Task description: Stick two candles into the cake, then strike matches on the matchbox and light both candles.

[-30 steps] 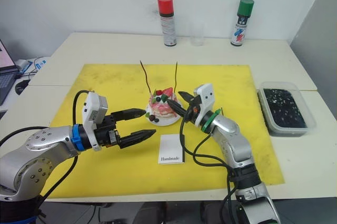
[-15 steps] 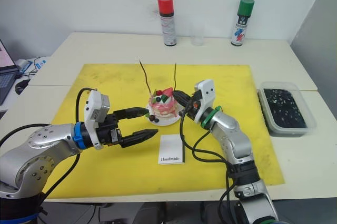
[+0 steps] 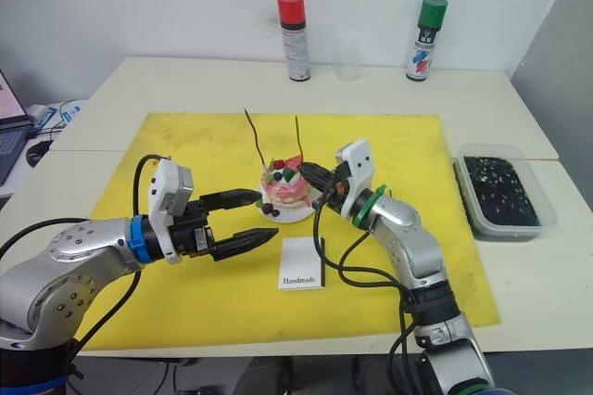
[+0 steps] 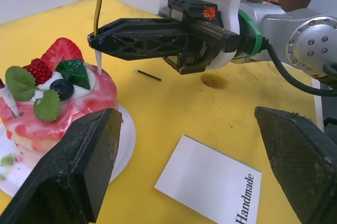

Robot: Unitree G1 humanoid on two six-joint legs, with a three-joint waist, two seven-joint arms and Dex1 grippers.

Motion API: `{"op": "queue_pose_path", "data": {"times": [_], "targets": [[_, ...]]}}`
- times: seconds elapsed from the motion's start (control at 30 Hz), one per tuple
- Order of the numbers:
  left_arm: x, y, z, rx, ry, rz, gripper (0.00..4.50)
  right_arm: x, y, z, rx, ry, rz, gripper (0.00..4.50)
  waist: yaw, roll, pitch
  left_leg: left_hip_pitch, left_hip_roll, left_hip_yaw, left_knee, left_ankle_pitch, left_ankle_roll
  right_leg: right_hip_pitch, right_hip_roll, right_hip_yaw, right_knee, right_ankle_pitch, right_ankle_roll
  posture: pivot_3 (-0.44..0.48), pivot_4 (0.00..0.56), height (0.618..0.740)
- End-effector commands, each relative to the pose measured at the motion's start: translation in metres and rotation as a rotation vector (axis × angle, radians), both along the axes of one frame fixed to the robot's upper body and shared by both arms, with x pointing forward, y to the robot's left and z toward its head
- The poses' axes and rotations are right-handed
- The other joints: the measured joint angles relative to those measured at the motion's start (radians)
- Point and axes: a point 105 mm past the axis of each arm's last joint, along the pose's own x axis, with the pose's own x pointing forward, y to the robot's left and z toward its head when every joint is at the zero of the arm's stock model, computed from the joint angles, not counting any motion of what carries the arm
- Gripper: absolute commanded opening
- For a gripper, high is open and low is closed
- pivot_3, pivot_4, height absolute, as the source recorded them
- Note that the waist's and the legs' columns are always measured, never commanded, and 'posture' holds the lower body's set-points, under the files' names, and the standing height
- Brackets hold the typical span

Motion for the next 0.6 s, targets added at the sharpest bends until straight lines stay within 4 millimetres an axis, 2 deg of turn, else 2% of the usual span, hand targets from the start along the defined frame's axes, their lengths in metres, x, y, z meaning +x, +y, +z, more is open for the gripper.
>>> {"op": "queue_pose_path", "data": {"times": [0.03, 0.23, 0.6], "targets": [[-0.003, -0.004, 0.009, 0.004, -0.055, -0.025, 4.50, -0.005, 0.005, 0.013, -0.005, -0.085, 0.022, 0.06, 0.000, 0.000, 0.000, 0.000, 0.000, 0.000, 0.000, 0.000, 0.000, 0.000, 0.000, 0.000, 0.000, 0.000, 0.000, 0.000, 0.150, 0.740], [-0.003, -0.003, 0.008, 0.006, -0.058, -0.024, 4.50, -0.005, 0.006, -0.001, -0.046, -0.089, 0.020, 0.06, 0.000, 0.000, 0.000, 0.000, 0.000, 0.000, -0.001, 0.000, 0.000, 0.000, 0.000, 0.000, -0.001, 0.000, 0.000, 0.000, 0.150, 0.740], [-0.003, -0.004, 0.007, 0.005, -0.057, -0.027, 4.50, -0.004, 0.005, -0.015, -0.068, -0.070, 0.010, 0.06, 0.000, 0.000, 0.000, 0.000, 0.000, 0.000, -0.002, 0.000, 0.000, 0.000, 0.000, 0.000, -0.001, 0.000, 0.000, 0.000, 0.150, 0.740]]}}
